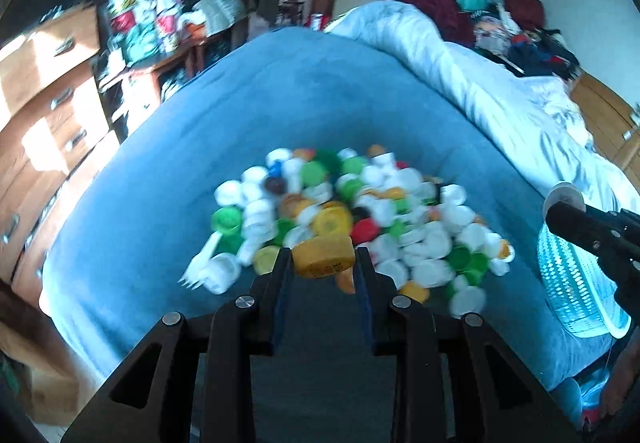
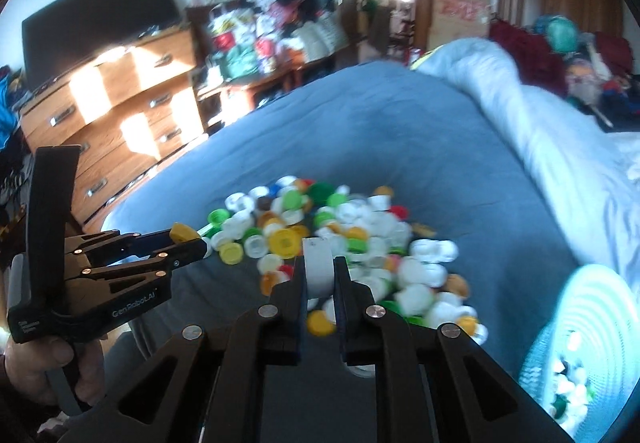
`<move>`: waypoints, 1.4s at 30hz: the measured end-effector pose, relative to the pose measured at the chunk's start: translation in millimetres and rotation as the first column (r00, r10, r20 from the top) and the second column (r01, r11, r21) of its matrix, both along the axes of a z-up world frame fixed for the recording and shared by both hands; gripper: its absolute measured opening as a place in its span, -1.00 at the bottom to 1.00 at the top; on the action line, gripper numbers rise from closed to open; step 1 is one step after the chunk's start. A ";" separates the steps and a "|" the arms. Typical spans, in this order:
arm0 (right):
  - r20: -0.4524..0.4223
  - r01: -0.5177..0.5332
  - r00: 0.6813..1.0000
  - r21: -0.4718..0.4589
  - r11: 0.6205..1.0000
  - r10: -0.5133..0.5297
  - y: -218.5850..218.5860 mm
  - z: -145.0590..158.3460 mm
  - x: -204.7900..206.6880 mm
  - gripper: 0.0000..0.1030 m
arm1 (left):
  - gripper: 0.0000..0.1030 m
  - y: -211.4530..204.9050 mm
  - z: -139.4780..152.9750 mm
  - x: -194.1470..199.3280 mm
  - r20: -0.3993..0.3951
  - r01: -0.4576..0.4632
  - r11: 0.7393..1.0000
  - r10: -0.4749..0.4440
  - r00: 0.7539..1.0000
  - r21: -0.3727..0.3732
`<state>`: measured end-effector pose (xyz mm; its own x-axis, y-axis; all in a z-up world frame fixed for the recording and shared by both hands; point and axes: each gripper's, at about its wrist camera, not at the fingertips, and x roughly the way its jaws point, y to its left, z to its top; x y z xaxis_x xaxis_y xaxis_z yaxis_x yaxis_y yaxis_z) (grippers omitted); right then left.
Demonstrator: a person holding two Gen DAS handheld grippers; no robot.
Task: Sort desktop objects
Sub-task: 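Carry the yellow cap and the white cap over the blue basket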
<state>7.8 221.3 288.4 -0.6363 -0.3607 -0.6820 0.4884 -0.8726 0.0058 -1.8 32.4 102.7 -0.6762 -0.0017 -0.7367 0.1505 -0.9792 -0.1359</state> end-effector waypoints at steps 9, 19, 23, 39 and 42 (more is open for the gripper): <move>-0.046 0.122 0.991 -0.024 0.992 -0.123 67.7 26.0 9.7 -0.75 | -0.51 67.4 33.1 -18.4 -0.024 0.091 0.993 -0.093 0.995 -0.074; -0.085 0.242 0.966 -0.054 0.969 -0.246 136.1 43.4 25.4 -0.75 | -0.51 148.7 60.0 -36.6 -0.051 0.216 0.967 -0.224 0.973 -0.139; -0.100 0.293 0.949 -0.063 0.954 -0.298 165.3 49.2 34.0 -0.75 | -0.51 180.4 69.0 -42.6 -0.057 0.257 0.954 -0.268 0.962 -0.152; -0.121 0.483 0.862 -0.093 0.870 -0.492 271.5 60.1 61.0 -0.75 | -0.51 306.3 91.6 -56.1 -0.063 0.408 0.889 -0.428 0.901 -0.209; -0.113 0.507 0.849 -0.100 0.856 -0.516 286.2 57.3 62.7 -0.75 | -0.51 323.9 90.4 -59.3 -0.052 0.427 0.876 -0.448 0.892 -0.225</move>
<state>70.6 507.5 345.6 -0.8245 0.0004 -0.5659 -0.0266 -0.9989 0.0380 -61.1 356.2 193.2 -0.7122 0.1705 -0.6810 -0.3036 -0.9495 0.0797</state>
